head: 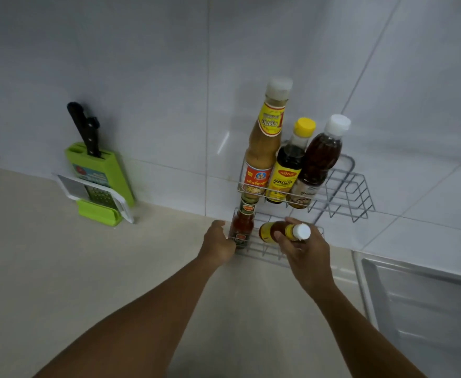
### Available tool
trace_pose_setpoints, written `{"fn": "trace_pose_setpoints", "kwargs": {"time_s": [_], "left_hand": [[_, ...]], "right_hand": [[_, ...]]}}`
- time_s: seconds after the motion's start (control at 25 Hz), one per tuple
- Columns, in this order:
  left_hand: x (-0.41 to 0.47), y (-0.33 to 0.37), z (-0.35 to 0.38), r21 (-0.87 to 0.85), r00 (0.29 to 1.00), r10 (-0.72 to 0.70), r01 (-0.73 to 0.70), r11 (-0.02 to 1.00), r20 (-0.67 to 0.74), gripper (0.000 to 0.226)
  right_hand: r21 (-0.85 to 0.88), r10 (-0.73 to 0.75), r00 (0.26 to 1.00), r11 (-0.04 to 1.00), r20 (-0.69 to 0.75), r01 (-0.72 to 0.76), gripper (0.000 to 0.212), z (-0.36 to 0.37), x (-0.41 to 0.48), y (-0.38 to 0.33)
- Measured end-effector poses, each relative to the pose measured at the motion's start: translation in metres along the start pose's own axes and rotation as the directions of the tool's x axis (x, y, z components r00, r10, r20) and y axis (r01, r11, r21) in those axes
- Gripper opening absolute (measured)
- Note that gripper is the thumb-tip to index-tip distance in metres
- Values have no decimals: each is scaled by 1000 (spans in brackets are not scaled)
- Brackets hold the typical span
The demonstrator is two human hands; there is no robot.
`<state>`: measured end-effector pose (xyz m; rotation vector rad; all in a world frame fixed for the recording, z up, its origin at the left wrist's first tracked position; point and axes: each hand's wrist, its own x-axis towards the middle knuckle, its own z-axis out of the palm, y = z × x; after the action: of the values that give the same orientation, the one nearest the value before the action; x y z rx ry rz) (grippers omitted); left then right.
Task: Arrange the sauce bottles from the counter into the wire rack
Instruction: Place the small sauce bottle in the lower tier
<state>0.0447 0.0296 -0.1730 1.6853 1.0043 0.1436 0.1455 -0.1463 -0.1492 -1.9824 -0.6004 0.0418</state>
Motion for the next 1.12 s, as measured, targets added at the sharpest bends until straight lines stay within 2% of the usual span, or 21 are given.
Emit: {"fn": "trace_pose_setpoints", "kwargs": {"time_s": [0.08, 0.24, 0.44, 0.72, 1.0, 1.12], "left_hand": [[3, -1, 5, 23, 999, -3, 2, 1000, 48, 61], [2, -5, 10, 66, 998, 22, -26, 997, 65, 47], [4, -7, 7, 86, 995, 21, -29, 996, 97, 55], [6, -9, 6, 113, 992, 46, -59, 992, 114, 53], [3, -8, -2, 157, 985, 35, -62, 986, 169, 65], [-3, -2, -12, 240, 984, -25, -19, 971, 179, 66]], "right_hand": [[-34, -23, 999, 999, 24, 24, 39, 5, 8, 7], [-110, 12, 992, 994, 125, 2, 36, 15, 25, 13], [-182, 14, 985, 983, 170, 17, 38, 31, 37, 11], [-271, 78, 967, 962, 241, -10, 48, 42, 50, 12], [-253, 140, 948, 965, 285, -66, 58, 42, 48, 8], [-251, 156, 937, 965, 311, -77, 63, 34, 38, 7]]}}
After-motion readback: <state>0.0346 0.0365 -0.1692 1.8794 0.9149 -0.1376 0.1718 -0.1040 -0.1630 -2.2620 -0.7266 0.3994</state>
